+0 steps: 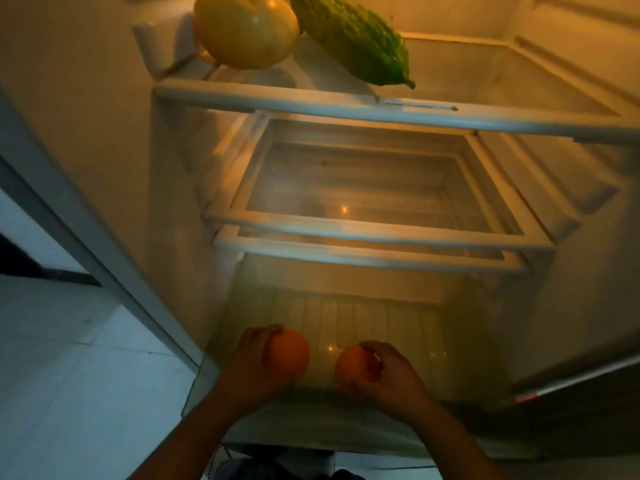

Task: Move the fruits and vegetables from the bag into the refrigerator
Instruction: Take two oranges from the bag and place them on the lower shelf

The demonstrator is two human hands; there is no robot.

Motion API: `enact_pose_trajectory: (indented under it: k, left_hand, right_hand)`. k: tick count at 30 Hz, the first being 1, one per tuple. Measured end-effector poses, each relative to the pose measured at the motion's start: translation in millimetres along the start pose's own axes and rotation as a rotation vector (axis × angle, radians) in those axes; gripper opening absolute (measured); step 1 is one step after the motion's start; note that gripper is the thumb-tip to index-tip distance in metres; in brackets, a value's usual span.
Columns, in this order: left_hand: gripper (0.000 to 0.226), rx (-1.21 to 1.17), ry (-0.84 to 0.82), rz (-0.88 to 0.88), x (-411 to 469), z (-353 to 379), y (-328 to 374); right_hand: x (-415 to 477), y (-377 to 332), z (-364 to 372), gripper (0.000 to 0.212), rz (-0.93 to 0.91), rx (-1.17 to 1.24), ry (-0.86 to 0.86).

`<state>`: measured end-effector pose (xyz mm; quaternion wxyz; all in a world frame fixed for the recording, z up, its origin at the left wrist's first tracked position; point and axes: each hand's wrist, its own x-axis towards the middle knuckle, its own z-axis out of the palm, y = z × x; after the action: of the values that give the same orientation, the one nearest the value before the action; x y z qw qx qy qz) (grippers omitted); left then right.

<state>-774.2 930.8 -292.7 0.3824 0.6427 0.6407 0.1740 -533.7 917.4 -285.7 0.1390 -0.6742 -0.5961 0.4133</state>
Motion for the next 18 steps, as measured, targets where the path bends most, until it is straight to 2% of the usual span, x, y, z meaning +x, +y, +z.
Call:
enact_pose_trajectory:
  k: [5, 9, 18]
  left_hand:
    - [0.088, 0.055, 0.066, -0.004, 21.4, -6.2, 6.3]
    - [0.079, 0.086, 0.127, 0.125, 48.5, -11.4, 13.3]
    - [0.076, 0.331, 0.095, 0.164, 82.0, -2.4, -3.0]
  right_hand:
    - [17.7, -11.5, -4.9, 0.073, -0.063, -0.112, 0.048]
    - [43.0, -23.1, -5.9, 0.075, -0.131, -0.215, 0.075]
    - [86.6, -44.0, 9.5, 0.071, -0.238, -0.269, 0.162]
